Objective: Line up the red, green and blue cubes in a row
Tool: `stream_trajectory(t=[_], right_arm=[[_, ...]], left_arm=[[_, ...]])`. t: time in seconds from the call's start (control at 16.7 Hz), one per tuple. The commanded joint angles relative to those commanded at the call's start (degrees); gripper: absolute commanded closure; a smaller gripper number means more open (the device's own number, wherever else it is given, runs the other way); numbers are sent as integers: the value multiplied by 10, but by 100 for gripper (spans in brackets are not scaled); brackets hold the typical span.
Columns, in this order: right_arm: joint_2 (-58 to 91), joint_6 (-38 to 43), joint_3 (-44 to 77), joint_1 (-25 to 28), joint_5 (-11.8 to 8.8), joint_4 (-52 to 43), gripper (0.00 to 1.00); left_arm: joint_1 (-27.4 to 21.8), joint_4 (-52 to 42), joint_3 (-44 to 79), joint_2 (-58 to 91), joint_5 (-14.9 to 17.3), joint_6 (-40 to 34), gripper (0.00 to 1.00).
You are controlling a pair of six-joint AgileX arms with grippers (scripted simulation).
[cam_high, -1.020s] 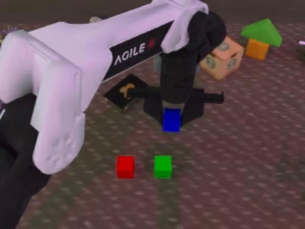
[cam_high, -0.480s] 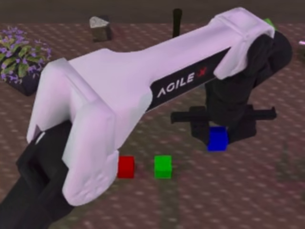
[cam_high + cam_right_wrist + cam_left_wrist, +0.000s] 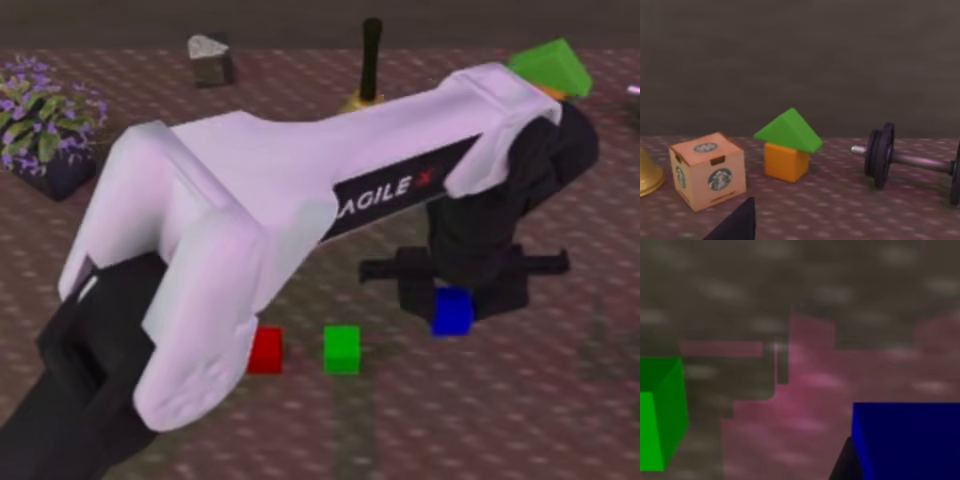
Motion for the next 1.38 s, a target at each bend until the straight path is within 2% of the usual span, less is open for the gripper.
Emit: stream_trajectory(t=[0.18, 0.48, 1.26, 1.38], right_arm=[[0, 0, 0, 0, 0, 0, 0], [0, 0, 0, 0, 0, 0, 0], [0, 0, 0, 0, 0, 0, 0], [0, 0, 0, 0, 0, 0, 0]], left_arm=[[-1, 55, -49, 6, 0, 1, 100], [-2, 66, -59, 7, -1, 1, 100], [-2, 66, -59, 7, -1, 1, 2], [-2, 66, -59, 7, -1, 1, 0]])
